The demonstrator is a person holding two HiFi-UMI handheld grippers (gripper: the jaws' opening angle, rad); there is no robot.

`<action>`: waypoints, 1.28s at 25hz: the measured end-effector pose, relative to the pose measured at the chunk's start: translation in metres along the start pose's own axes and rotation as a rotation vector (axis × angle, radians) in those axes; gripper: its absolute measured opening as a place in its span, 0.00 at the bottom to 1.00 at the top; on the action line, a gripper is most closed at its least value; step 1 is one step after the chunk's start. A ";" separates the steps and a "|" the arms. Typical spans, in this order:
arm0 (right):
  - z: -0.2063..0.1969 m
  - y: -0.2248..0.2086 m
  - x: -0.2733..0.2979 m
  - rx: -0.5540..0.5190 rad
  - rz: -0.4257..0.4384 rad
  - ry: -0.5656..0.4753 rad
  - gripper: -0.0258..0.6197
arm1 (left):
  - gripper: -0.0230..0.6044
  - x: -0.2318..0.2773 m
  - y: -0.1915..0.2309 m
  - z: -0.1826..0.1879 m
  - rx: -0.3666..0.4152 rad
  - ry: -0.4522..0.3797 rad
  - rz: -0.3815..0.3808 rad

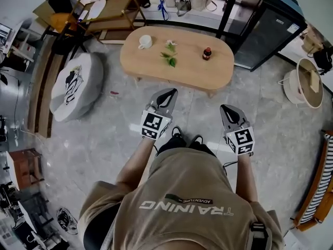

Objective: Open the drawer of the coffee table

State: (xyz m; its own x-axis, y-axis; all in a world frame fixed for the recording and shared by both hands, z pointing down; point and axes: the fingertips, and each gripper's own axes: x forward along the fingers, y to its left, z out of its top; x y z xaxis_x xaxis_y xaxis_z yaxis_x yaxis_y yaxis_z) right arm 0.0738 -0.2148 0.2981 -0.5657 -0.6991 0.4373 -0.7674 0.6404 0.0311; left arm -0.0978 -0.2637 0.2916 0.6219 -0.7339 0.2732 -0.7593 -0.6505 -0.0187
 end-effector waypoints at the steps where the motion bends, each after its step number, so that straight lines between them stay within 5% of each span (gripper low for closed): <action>1: 0.001 0.003 0.006 -0.004 -0.001 0.012 0.05 | 0.05 -0.001 0.003 -0.005 0.004 0.010 -0.016; 11: 0.008 0.023 0.040 -0.020 -0.012 0.036 0.05 | 0.05 0.004 0.031 -0.038 0.019 -0.031 -0.068; 19: 0.002 0.040 0.031 -0.021 0.083 0.017 0.05 | 0.05 -0.007 0.007 -0.029 -0.022 -0.045 -0.033; 22: -0.008 0.040 0.020 -0.007 0.097 -0.002 0.05 | 0.05 -0.010 -0.008 -0.027 -0.080 -0.033 -0.017; 32: -0.078 0.011 0.000 0.036 0.062 -0.030 0.05 | 0.05 -0.010 -0.040 -0.038 0.007 -0.039 0.015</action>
State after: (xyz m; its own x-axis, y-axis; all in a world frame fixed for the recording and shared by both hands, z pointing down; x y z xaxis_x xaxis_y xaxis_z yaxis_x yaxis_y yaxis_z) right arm 0.0895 -0.1828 0.3687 -0.6205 -0.6682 0.4105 -0.7409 0.6710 -0.0278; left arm -0.0815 -0.2230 0.3264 0.6178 -0.7505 0.2349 -0.7672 -0.6407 -0.0294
